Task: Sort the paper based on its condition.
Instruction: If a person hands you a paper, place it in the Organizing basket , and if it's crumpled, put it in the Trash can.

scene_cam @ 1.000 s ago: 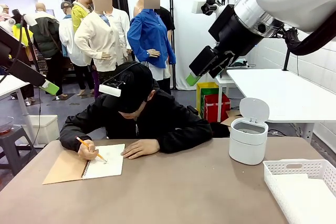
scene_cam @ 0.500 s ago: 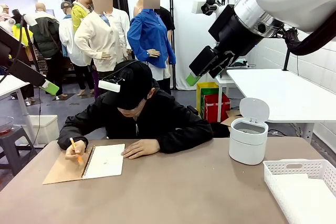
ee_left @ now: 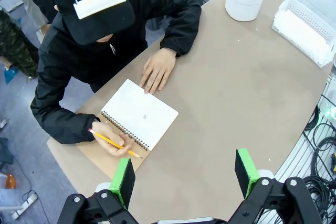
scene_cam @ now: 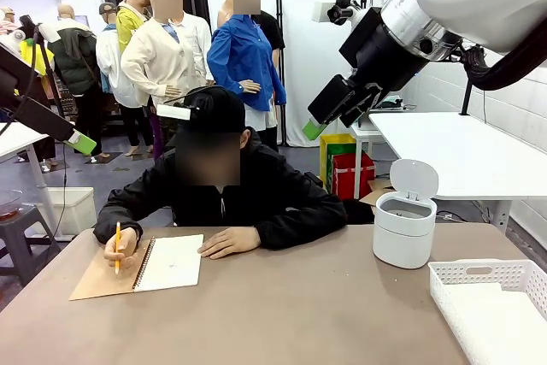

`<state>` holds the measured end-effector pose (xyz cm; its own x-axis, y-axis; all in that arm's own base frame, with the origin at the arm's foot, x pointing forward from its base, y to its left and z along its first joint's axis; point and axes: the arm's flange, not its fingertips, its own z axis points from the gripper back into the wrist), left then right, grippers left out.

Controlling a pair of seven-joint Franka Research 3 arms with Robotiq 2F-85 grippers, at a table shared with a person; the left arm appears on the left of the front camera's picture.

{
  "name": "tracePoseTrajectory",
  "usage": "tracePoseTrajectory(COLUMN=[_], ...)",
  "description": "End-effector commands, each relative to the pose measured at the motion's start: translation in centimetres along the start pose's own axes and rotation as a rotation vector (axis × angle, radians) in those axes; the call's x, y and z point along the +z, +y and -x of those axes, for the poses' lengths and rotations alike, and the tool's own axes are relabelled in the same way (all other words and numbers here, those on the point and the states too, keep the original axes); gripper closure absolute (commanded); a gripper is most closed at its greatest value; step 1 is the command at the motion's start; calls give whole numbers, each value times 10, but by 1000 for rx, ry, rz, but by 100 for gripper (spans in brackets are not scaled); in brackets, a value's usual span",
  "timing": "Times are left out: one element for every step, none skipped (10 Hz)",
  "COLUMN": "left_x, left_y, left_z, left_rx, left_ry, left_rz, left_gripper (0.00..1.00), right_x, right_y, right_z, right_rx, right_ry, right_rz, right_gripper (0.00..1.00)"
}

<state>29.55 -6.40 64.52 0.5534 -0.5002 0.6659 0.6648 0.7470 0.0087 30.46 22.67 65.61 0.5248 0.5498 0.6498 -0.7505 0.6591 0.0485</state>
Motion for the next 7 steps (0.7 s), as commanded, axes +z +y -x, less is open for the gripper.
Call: tracePoseTrajectory(left_x=[1, 1, 1, 1, 1, 1, 1], left_y=[1, 1, 1, 1, 1, 1, 1], left_z=[0, 0, 0, 0, 0, 0, 0], left_rx=[6, 6, 6, 6, 6, 6, 6], left_ry=[-5, -5, -5, -5, -5, -5, -5], left_rz=[-2, -2, -2, -2, -2, -2, -2], left_gripper=[0, 0, 0, 0, 0, 0, 0], right_x=[-1, -1, -1, -1, -1, -1, -1], right_y=[-1, -1, -1, -1, -1, -1, -1], right_z=[0, 0, 0, 0, 0, 0, 0], right_rx=[-1, -1, -1, -1, -1, -1, -1], right_ry=[3, 3, 3, 3, 3, 3, 3], right_rz=[-1, -1, -1, -1, -1, -1, -1], right_gripper=[0, 0, 0, 0, 0, 0, 0])
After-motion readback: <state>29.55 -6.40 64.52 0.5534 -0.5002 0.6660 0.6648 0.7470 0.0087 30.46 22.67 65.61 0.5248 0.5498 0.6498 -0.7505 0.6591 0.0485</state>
